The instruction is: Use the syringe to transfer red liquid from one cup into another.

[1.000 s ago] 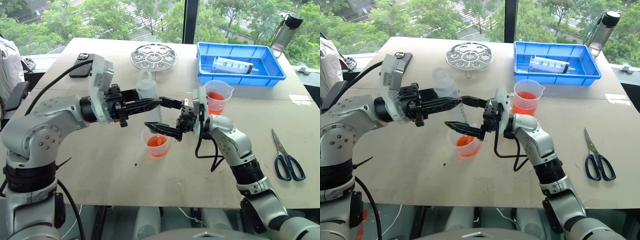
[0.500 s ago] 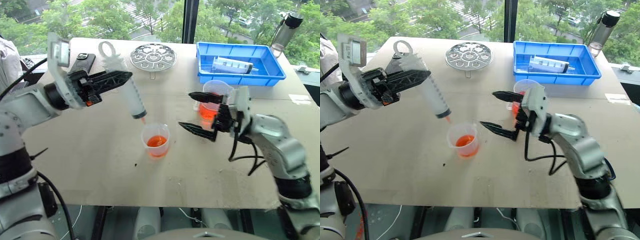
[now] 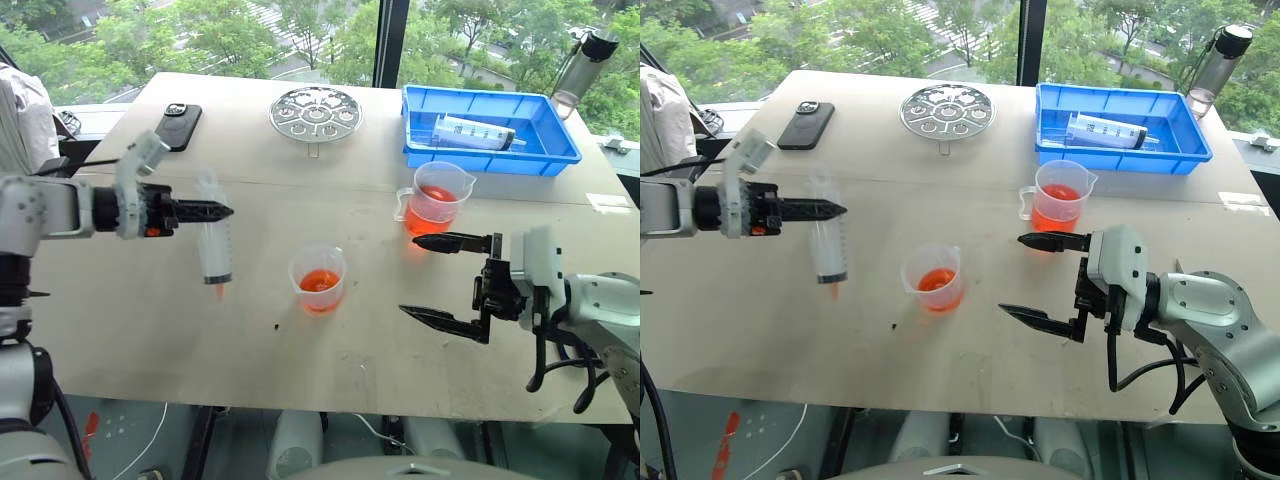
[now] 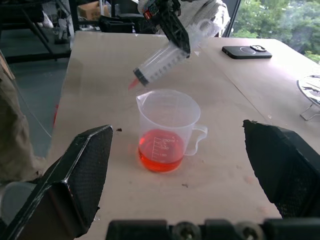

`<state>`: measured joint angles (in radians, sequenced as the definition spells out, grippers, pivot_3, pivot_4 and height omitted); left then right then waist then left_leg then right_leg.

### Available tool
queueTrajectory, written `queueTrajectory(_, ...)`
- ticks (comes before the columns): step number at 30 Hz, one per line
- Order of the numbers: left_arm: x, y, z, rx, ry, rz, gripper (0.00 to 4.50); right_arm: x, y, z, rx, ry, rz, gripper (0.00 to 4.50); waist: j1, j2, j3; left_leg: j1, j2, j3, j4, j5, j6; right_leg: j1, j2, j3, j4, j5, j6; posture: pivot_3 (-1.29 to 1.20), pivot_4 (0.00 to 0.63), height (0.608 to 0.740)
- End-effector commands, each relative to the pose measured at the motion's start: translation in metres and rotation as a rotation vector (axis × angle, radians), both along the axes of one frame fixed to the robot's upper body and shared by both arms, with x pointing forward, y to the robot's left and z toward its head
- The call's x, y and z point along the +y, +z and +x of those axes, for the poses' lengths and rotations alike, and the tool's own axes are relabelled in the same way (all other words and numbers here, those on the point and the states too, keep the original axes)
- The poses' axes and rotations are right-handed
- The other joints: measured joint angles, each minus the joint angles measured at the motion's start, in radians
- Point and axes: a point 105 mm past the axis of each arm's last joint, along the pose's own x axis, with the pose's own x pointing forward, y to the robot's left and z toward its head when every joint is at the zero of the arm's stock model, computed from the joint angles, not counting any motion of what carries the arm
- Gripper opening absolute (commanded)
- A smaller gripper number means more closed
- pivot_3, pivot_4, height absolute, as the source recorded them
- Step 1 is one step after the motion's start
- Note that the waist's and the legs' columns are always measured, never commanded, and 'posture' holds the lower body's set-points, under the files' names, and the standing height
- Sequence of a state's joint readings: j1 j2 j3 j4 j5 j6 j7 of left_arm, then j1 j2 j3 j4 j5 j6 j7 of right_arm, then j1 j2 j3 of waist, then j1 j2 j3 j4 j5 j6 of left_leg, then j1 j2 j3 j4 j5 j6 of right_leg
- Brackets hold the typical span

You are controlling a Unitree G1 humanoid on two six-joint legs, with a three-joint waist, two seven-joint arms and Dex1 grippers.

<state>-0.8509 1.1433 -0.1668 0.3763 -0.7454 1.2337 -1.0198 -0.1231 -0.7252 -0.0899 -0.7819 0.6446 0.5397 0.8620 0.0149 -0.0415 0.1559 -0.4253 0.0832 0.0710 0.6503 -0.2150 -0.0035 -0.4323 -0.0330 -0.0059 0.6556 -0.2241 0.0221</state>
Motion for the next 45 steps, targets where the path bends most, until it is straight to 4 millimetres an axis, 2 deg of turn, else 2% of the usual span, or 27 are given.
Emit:
queueTrajectory(1,0.004,-0.006,0.01,0.016,-0.018,0.038,1.41,0.0,0.014,-0.006,-0.101,-0.037,0.012,4.5,0.0,0.0,0.0,0.0,0.0,0.0,0.0,0.0,0.0,0.0,0.0,0.0,0.0,0.0,0.0,0.0,0.15,0.725)
queueTrajectory(6,0.002,-0.031,0.023,0.088,-0.005,0.051,1.41,0.003,0.017,-0.009,-0.118,-0.051,0.013,4.5,-0.002,-0.001,0.0,-0.002,0.0,0.0,0.001,0.0,0.0,-0.001,0.0,0.0,-0.001,0.0,0.0,0.0,0.15,0.725)
queueTrajectory(13,0.006,-0.054,0.025,0.151,0.023,0.05,1.41,0.002,0.013,-0.007,-0.102,-0.065,-0.001,4.5,-0.007,-0.001,0.0,-0.002,0.0,0.0,0.001,0.0,0.0,-0.001,0.0,0.0,0.0,0.002,0.003,0.0,0.15,0.725)
queueTrajectory(14,0.008,-0.056,0.024,0.156,0.024,0.048,2.44,0.001,0.012,-0.006,-0.102,-0.068,-0.007,4.5,-0.009,-0.001,0.0,-0.002,0.0,0.0,0.001,0.0,0.0,-0.001,0.0,0.001,0.0,0.002,0.003,0.0,0.15,0.725)
queueTrajectory(15,0.009,-0.056,0.023,0.157,0.031,0.046,2.64,0.001,0.012,-0.005,-0.101,-0.067,-0.01,4.5,-0.011,-0.001,0.0,-0.001,0.0,0.0,0.001,0.0,0.0,-0.001,0.0,0.001,0.0,0.002,0.003,0.0,0.15,0.725)
queueTrajectory(16,0.01,-0.057,0.023,0.157,0.036,0.044,3.28,0.001,0.012,-0.005,-0.099,-0.065,-0.012,4.5,-0.013,-0.001,0.0,-0.001,0.0,0.0,0.001,0.0,0.0,-0.001,0.0,0.001,0.0,0.002,0.003,0.0,0.15,0.725)
queueTrajectory(17,0.01,-0.057,0.022,0.158,0.037,0.039,3.58,0.001,0.012,-0.005,-0.097,-0.062,-0.013,4.5,-0.013,-0.002,0.0,-0.002,0.0,-0.001,0.001,0.0,0.0,-0.001,0.0,0.0,0.0,0.002,0.003,0.0,0.15,0.725)
queueTrajectory(19,0.012,-0.058,0.022,0.148,0.055,0.043,4.47,0.0,0.011,-0.007,-0.09,-0.041,-0.023,4.5,-0.01,-0.002,-0.001,-0.002,0.0,-0.002,0.002,0.0,0.0,0.0,0.0,-0.001,0.001,0.002,0.003,0.0,0.15,0.725)
queueTrajectory(21,0.012,-0.051,0.021,0.12,0.072,0.018,4.47,-0.001,0.011,-0.008,-0.081,-0.028,-0.028,4.5,-0.009,-0.002,-0.001,-0.002,0.0,-0.002,0.002,0.0,0.001,0.0,0.0,-0.001,0.001,0.001,0.003,0.0,0.15,0.725)
queueTrajectory(27,0.002,0.003,-0.001,-0.081,0.079,-0.157,4.47,-0.01,0.022,-0.009,-0.074,0.011,-0.011,4.5,-0.021,-0.005,0.001,-0.003,0.0,-0.002,0.003,0.0,0.001,-0.001,-0.001,-0.001,0.001,0.003,0.003,0.0,0.15,0.725)
queueTrajectory(32,-0.003,0.046,0.001,-0.497,0.171,-0.11,4.47,-0.015,0.038,-0.012,-0.053,0.038,0.043,4.5,-0.015,-0.005,0.001,-0.003,0.0,-0.005,0.003,0.0,0.0,0.0,-0.001,-0.003,0.001,0.003,0.003,0.0,0.15,0.725)
queueTrajectory(36,-0.021,0.073,0.001,-0.778,0.203,-0.095,4.47,-0.019,0.039,-0.009,-0.06,0.006,0.015,4.5,0.0,-0.006,0.001,-0.001,0.0,-0.004,0.004,0.0,0.001,0.003,-0.001,-0.003,0.001,0.003,0.003,0.0,0.15,0.725)
queueTrajectory(38,-0.031,0.077,-0.005,-0.865,0.201,-0.093,4.47,-0.026,0.037,-0.008,-0.052,-0.024,0.014,4.5,0.0,-0.006,0.0,-0.001,-0.001,-0.004,0.004,0.0,0.001,0.003,-0.001,-0.003,0.001,0.003,0.003,0.0,0.15,0.725)
queueTrajectory(41,-0.041,0.076,-0.021,-0.942,0.212,-0.16,4.47,-0.047,0.022,0.002,-0.036,-0.155,-0.026,4.5,-0.001,-0.006,0.0,-0.001,-0.001,-0.003,0.003,0.0,0.0,0.003,-0.001,-0.001,0.001,0.003,0.003,0.0,0.15,0.725)
queueTrajectory(43,-0.044,0.066,-0.032,-0.945,0.203,-0.172,4.47,-0.062,0.01,0.01,0.001,-0.266,-0.039,4.5,-0.003,-0.007,-0.001,0.0,-0.001,-0.003,0.003,0.0,0.0,0.004,-0.001,0.0,0.001,0.003,0.003,0.0,0.15,0.725)
queueTrajectory(45,-0.053,0.056,-0.047,-0.948,0.166,-0.194,4.47,-0.077,-0.003,0.01,0.04,-0.338,-0.044,4.5,-0.005,-0.007,-0.001,0.0,-0.001,-0.002,0.003,0.0,0.0,0.003,-0.001,0.001,0.001,0.003,0.003,0.0,0.15,0.725)
